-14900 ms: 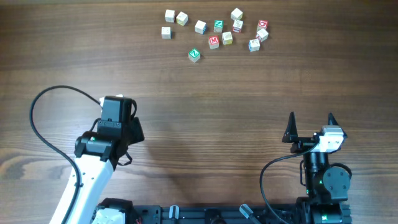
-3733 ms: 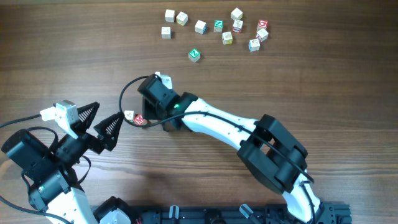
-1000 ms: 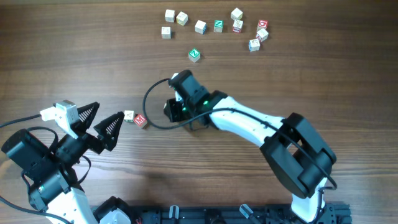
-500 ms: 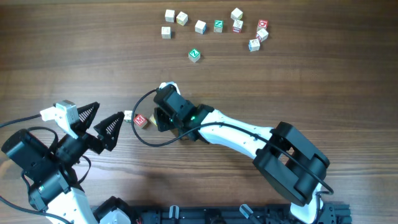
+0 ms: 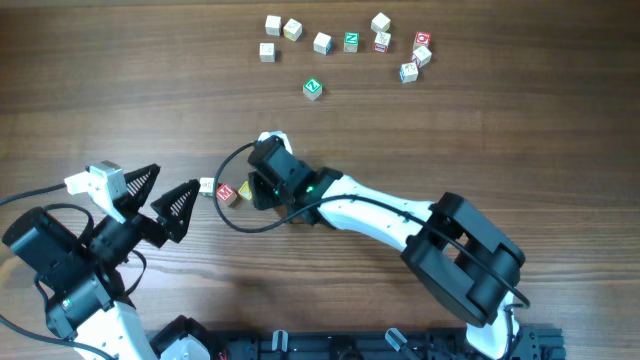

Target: Form a horizontal line

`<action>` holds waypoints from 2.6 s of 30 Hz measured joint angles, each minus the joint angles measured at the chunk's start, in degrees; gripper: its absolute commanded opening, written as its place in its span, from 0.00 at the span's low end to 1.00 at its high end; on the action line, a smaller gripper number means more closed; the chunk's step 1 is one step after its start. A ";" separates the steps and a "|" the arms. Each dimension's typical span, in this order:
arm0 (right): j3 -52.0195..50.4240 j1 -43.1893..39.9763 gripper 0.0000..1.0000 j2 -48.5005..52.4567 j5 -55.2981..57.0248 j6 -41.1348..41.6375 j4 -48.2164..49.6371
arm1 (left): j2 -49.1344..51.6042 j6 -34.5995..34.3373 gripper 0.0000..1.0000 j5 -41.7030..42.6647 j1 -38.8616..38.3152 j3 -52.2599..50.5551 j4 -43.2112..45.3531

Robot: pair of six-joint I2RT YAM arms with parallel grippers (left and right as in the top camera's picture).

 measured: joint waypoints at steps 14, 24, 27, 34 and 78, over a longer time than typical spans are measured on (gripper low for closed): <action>-0.02 -1.97 0.08 -4.42 -0.63 -0.39 -9.42 | 0.00 0.00 1.00 -0.94 0.00 0.00 0.00; -0.02 -1.95 0.05 -5.25 -9.57 -0.46 -9.35 | 0.13 0.07 1.00 -5.35 0.00 -0.02 2.69; -0.02 -1.95 0.04 -5.25 -10.47 -0.46 -9.29 | 1.36 -7.15 1.00 -14.49 0.46 -0.04 5.46; -0.02 -1.95 0.05 -5.27 -12.74 -0.46 -8.11 | 12.63 -21.90 1.00 -34.49 4.11 3.78 -2.38; -0.02 -9.09 0.04 -5.29 -14.86 6.10 -15.85 | 49.75 4.20 0.04 -31.43 -5.22 44.22 -37.99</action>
